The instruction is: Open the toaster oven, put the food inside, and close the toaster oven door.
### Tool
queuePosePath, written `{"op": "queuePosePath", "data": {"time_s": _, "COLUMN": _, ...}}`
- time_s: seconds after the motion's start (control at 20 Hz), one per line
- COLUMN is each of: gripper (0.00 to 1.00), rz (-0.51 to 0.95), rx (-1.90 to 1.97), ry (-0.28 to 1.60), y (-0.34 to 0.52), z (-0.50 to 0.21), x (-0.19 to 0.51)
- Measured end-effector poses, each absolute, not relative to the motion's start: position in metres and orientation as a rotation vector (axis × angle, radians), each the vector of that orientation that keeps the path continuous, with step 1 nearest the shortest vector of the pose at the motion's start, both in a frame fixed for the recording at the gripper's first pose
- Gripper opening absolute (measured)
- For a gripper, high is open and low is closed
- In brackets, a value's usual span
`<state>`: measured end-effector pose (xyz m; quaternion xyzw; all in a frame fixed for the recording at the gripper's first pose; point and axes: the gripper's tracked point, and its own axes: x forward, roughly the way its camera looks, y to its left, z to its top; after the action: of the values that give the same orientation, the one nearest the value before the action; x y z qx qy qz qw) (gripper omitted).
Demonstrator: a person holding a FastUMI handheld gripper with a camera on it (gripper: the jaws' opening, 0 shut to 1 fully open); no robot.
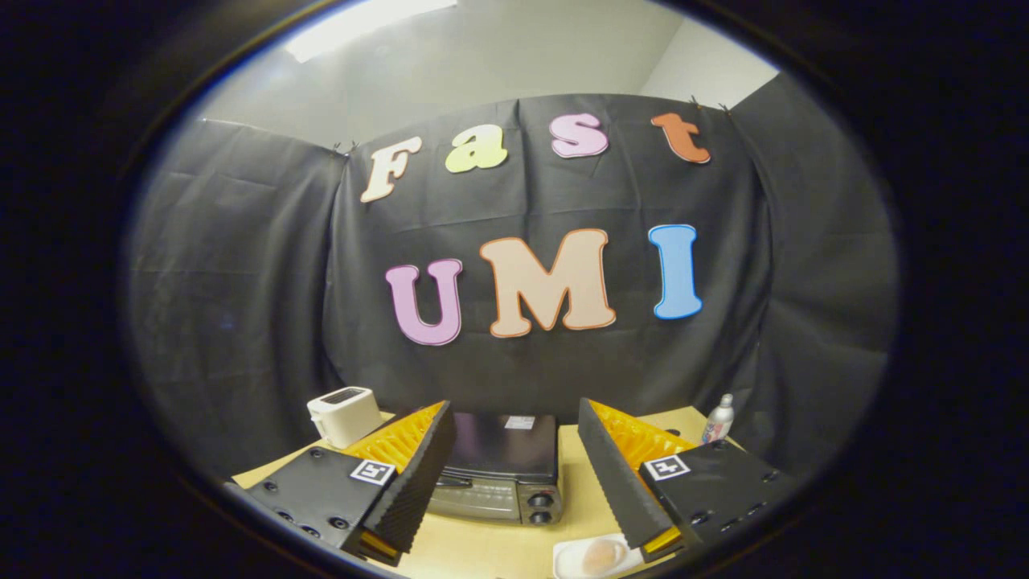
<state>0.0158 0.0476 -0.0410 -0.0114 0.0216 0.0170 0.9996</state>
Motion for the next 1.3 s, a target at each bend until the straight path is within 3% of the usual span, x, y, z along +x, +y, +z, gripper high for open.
{"op": "queuePosePath", "data": {"time_s": 1.0, "gripper": 0.96, "rz": 0.144, "rx": 0.049, "ry": 0.084, "y": 0.146, "z": -0.195, "x": 0.097}}
{"op": "queuePosePath", "data": {"time_s": 1.3, "gripper": 0.96, "rz": 0.119, "rx": 0.02, "ry": 0.104, "y": 0.155, "z": -0.222, "x": 0.124}}
